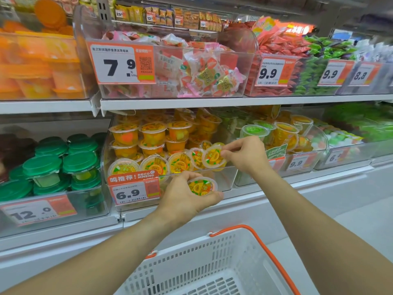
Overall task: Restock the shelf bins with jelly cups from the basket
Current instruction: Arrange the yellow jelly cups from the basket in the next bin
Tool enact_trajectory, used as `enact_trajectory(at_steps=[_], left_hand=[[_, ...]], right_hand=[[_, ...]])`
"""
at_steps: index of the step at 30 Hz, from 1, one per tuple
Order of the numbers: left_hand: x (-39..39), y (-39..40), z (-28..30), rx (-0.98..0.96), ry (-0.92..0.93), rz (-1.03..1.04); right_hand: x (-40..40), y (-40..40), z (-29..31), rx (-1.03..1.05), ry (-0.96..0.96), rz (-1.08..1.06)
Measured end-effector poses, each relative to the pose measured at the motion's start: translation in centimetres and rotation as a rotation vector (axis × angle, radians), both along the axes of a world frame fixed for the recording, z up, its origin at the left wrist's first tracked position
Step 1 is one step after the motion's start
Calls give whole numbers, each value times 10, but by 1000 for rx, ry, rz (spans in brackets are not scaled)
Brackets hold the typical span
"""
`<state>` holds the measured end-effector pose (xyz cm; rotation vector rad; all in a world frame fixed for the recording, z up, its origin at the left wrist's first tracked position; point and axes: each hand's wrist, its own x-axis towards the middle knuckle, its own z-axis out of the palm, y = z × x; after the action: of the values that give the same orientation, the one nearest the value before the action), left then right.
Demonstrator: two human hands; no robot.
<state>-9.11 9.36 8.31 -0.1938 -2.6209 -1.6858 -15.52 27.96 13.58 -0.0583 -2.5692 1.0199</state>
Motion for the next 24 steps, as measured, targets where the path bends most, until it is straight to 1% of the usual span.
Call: enact_trajectory(at_steps=[3, 5, 7, 10, 12, 15, 19, 23, 24], left_hand=[[1, -2, 4, -9, 11, 2], [2, -3, 7, -32, 27, -9], [3, -5, 9, -74, 29, -15], [4, -6, 13, -177, 31, -11], [3, -4, 17, -212, 68, 1], [5, -3, 21, -158, 145, 10], [11, -2, 18, -251, 150, 17], [11, -6, 17, -271, 163, 49], [11, -8, 17, -288, 162, 49]], right_hand=[[-2, -2, 4, -172, 30, -100], [-3, 0, 7, -254, 43, -109], [-2, 3, 14, -351, 31, -85], [14, 0, 32, -514, -35, 26], [29, -8, 43, -528, -82, 112], [51, -26, 48, -502, -165, 224], [59, -42, 39, -439, -216, 271], [51, -38, 41, -416, -312, 360], [45, -34, 41, -403, -309, 369]])
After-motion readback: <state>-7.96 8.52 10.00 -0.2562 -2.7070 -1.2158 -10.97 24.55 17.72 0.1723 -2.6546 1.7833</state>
